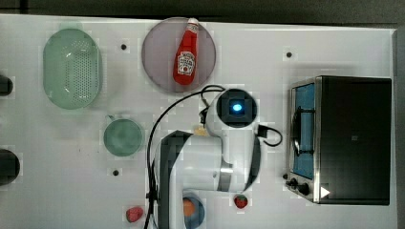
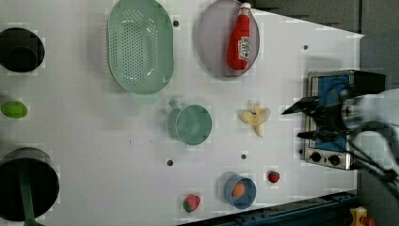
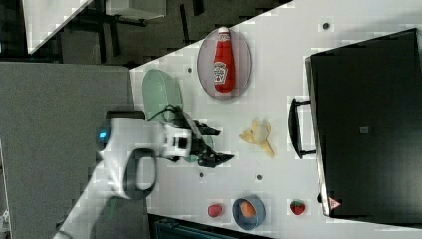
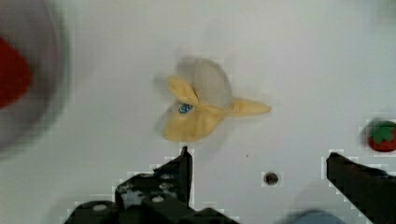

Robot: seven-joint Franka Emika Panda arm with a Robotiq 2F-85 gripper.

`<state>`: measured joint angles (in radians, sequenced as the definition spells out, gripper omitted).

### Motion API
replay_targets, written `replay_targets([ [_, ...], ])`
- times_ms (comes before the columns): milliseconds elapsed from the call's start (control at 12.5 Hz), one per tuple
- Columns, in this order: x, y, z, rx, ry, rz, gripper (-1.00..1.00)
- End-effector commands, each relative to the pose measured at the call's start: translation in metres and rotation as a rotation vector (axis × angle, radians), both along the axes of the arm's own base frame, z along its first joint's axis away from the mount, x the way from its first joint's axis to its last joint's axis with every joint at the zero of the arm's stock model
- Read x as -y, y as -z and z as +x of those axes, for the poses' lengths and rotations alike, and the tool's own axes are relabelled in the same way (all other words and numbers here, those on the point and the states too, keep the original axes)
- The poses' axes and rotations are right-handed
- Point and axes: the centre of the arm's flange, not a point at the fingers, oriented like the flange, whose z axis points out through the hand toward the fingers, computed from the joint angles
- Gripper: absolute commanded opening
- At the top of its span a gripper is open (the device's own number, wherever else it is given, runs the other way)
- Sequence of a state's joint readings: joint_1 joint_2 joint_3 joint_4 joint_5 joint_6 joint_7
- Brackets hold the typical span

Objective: Pick Banana and place it in mug.

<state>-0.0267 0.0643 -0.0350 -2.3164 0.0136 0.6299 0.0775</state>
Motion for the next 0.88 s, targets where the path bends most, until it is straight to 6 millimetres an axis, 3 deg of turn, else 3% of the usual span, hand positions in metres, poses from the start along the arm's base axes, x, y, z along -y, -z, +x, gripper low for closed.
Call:
replay_targets([
  [80, -0.001, -0.007, -0.002, 0.108, -0.031, -0.003, 1.0],
  [640, -0.004, 0.111, -0.019, 0.11, -0.038, -0.016, 1.0],
  [880, -0.01, 0.142, -0.021, 0.131, -0.051, -0.016, 1.0],
])
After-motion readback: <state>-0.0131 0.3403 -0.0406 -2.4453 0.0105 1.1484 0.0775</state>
